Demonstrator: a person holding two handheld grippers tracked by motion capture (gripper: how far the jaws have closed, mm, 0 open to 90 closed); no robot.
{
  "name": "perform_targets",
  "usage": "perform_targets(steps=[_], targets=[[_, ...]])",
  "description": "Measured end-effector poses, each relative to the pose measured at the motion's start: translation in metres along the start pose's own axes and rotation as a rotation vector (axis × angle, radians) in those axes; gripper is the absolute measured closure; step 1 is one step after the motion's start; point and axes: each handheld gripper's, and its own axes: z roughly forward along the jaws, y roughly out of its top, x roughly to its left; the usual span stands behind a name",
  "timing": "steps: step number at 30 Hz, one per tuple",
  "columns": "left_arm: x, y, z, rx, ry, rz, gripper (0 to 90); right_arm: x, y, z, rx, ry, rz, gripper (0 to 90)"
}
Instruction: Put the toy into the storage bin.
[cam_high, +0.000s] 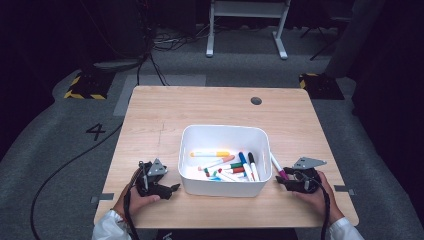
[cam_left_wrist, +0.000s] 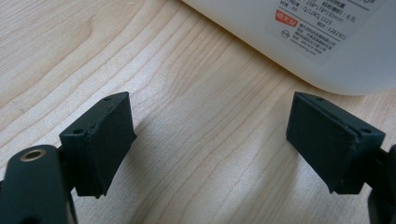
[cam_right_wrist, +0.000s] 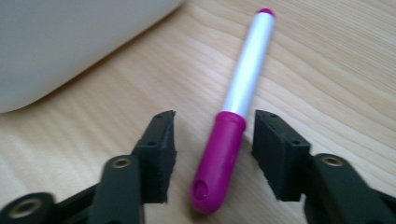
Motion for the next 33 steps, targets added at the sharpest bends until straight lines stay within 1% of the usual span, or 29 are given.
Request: perform_targets(steps=[1,2,6,10,15,18,19,21,22,25,26,27,28,33], targets=[[0.0,0.0,0.0,0.0,0.0,0.0,15.2,-0.002,0.0,0.0,0.0,-0.008,0.009,54.5],[0.0,0.0,0.0,0.0,0.0,0.0,15.2,-0.005,-0.001,-0.001,-0.004,-0.016,0.023,58.9],[0.0,0.0,0.0,0.0,0.0,0.0,15.2,-0.011,-0.001,-0.001,-0.008,-0.041,0.051,67.6],[0.0,0.0,0.0,0.0,-0.001,0.0,15.2,-0.014,-0.001,0.0,-0.015,-0.049,0.052,73.2],[0.0,0.0,0.0,0.0,0.0,0.0,15.2,-0.018,-0.001,0.001,-0.023,-0.048,0.057,74.1],[0.0,0.0,0.0,-0.001,0.001,-0.005,15.2,-0.02,-0.001,0.001,-0.024,-0.045,0.05,74.3],[0.0,0.0,0.0,0.0,0.0,0.0,15.2,-0.02,-0.001,0.001,-0.024,-0.044,0.048,74.9],[0.0,0.0,0.0,0.0,0.0,0.0,15.2,-0.021,-0.002,0.0,-0.028,-0.046,0.048,75.1],[0.0,0.0,0.0,-0.001,0.001,-0.005,15.2,-0.022,-0.002,0.0,-0.033,-0.04,0.056,75.1],[0.0,0.0,0.0,0.0,0.0,0.0,15.2,-0.024,-0.004,-0.001,-0.033,-0.044,0.054,75.1],[0.0,0.0,0.0,0.0,0.0,0.0,15.2,-0.025,-0.004,-0.002,-0.039,-0.04,0.066,75.2],[0.0,0.0,0.0,0.0,0.001,-0.002,15.2,-0.027,-0.005,-0.003,-0.036,-0.039,0.059,75.2],[0.0,0.0,0.0,0.0,0.0,0.0,15.2,-0.027,-0.005,-0.004,-0.044,-0.039,0.066,75.1],[0.0,0.0,0.0,0.0,0.0,0.0,15.2,-0.03,-0.003,-0.011,-0.069,-0.042,0.053,75.1]])
